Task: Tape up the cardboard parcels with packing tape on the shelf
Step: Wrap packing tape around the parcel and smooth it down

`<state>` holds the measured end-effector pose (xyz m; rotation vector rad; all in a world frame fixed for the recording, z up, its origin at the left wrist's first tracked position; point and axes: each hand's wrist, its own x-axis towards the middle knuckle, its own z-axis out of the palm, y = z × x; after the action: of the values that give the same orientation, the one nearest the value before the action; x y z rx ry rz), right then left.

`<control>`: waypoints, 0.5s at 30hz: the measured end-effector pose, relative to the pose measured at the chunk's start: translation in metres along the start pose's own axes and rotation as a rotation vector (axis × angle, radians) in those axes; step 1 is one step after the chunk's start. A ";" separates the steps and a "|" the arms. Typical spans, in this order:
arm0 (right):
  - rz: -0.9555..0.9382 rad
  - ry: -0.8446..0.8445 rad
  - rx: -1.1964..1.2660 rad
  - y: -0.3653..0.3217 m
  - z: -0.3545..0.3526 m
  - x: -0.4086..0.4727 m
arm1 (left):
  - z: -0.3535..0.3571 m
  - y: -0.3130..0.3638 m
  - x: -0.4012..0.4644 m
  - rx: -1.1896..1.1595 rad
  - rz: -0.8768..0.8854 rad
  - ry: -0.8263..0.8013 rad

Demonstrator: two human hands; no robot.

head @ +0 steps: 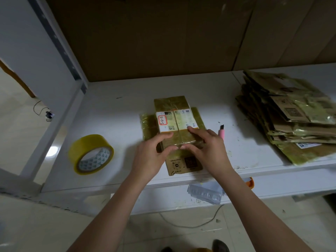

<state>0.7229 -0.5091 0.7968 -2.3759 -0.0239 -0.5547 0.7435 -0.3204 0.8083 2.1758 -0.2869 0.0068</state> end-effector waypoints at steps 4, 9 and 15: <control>0.016 -0.028 0.039 0.007 -0.001 0.001 | 0.004 -0.007 0.003 0.019 0.019 -0.005; 0.016 -0.066 0.079 0.018 -0.002 0.004 | 0.003 -0.011 0.006 -0.014 0.035 -0.057; 0.060 -0.200 0.134 0.017 -0.012 0.010 | -0.003 -0.012 0.010 -0.036 0.027 -0.162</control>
<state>0.7302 -0.5313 0.7979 -2.2840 -0.0771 -0.2766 0.7556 -0.3132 0.8020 2.1396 -0.4055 -0.1585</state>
